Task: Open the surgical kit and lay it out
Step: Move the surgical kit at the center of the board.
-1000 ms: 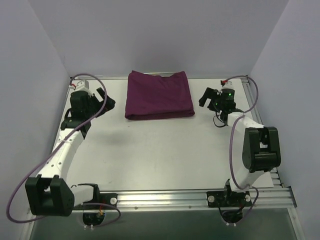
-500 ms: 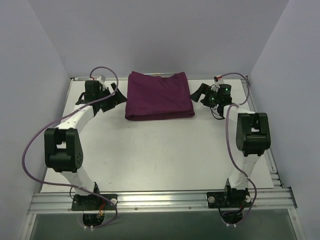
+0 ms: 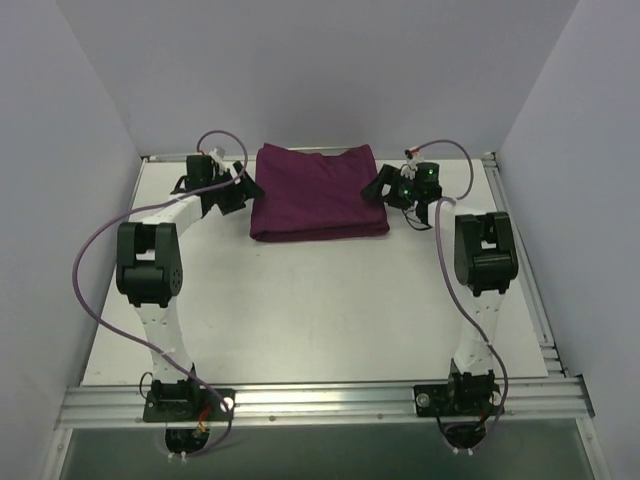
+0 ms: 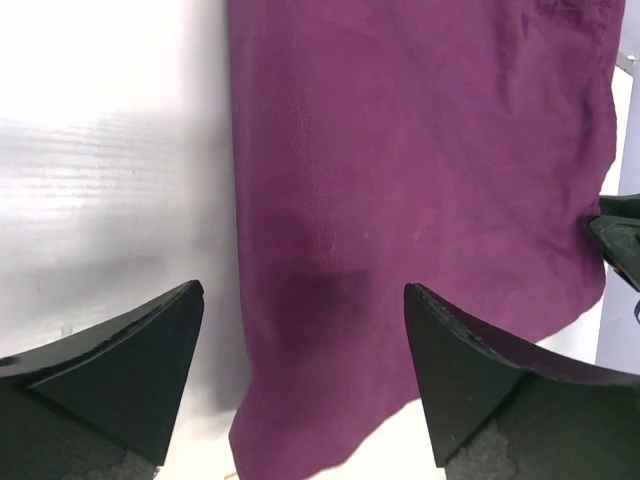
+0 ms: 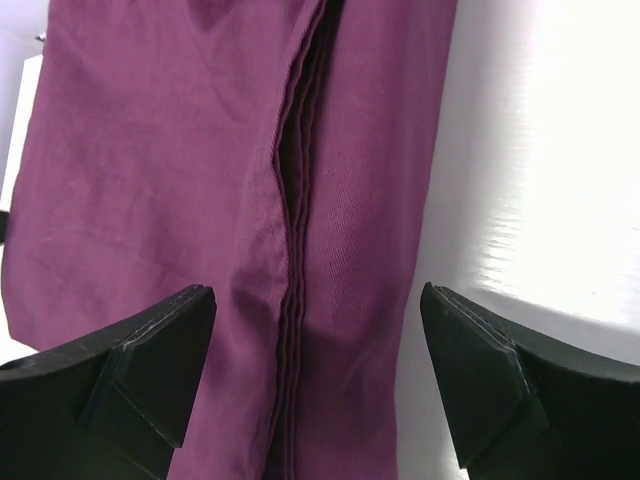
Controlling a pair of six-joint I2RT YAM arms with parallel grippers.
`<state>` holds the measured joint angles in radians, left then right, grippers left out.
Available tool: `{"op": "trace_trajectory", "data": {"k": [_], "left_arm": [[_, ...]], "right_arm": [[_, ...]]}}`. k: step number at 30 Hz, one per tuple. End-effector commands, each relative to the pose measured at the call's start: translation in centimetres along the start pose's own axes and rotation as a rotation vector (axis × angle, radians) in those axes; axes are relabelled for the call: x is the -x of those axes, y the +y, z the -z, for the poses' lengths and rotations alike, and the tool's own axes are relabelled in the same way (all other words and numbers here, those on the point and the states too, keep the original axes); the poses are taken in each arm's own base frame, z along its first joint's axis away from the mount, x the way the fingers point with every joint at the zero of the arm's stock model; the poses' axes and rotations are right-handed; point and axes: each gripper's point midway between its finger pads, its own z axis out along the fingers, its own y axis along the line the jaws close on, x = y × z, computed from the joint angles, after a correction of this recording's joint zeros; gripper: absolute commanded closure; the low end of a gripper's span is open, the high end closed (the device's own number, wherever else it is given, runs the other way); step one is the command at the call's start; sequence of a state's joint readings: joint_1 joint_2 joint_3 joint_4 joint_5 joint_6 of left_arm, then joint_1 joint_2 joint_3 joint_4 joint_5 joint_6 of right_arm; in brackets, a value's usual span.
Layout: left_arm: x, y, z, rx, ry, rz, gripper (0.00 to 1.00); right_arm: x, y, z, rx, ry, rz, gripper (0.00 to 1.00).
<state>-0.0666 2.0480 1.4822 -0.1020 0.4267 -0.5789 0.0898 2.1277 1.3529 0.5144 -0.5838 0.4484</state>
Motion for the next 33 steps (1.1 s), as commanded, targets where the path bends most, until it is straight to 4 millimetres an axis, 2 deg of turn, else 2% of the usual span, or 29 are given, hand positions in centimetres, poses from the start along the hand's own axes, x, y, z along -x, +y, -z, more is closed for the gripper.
{"op": "trace_trajectory", "data": {"k": [1,8,10,12,13,15,16,18,19,20,24,26,33], "left_arm": [[1.9,-1.6,-1.2,-0.058,-0.027,-0.021,0.13],[1.4,-1.0,-3.0,-0.051,0.000,0.000,0.28],[0.7,-0.8,-3.5,-0.049,0.020,0.014,0.32],[0.4,-1.2,-3.9,-0.058,0.028,0.009,0.38],[0.1,-1.1,-4.2,-0.056,0.036,0.011,0.40],[-0.3,-1.2,-4.5,-0.057,0.047,0.012,0.45],[-0.8,-1.0,-4.9,-0.057,0.062,0.016,0.48],[-1.3,-1.1,-5.1,-0.063,0.078,0.025,0.58],[-1.5,-1.3,-5.1,-0.068,0.086,0.027,0.60],[-1.6,-1.2,-5.1,-0.068,0.086,0.027,0.63],[-2.2,-0.9,-4.8,-0.059,0.108,0.027,0.78],[-2.6,-0.9,-4.6,-0.062,0.117,0.028,0.85],[-3.9,-0.9,-3.2,-0.060,0.133,0.038,0.92]], "right_arm": [[1.4,1.5,-0.8,0.031,-0.016,0.032,0.15],[1.0,1.7,-1.8,0.028,0.007,0.039,0.21],[0.7,1.8,-2.1,0.032,0.018,0.038,0.26],[0.2,1.9,-2.5,0.034,0.033,0.037,0.28],[0.0,1.9,-2.6,0.035,0.037,0.035,0.33],[-0.6,2.1,-2.9,0.040,0.055,0.030,0.37],[-0.7,2.2,-3.0,0.041,0.058,0.031,0.42],[-1.1,2.6,-3.3,0.052,0.072,0.029,0.51],[-1.3,2.8,-3.4,0.055,0.078,0.030,0.60],[-1.4,3.0,-3.3,0.056,0.082,0.034,0.64],[-1.4,3.2,-2.9,0.048,0.076,0.035,0.76],[-1.5,3.5,-2.5,0.052,0.075,0.032,0.78],[-2.7,4.0,-0.9,0.045,0.083,0.027,0.90]]}}
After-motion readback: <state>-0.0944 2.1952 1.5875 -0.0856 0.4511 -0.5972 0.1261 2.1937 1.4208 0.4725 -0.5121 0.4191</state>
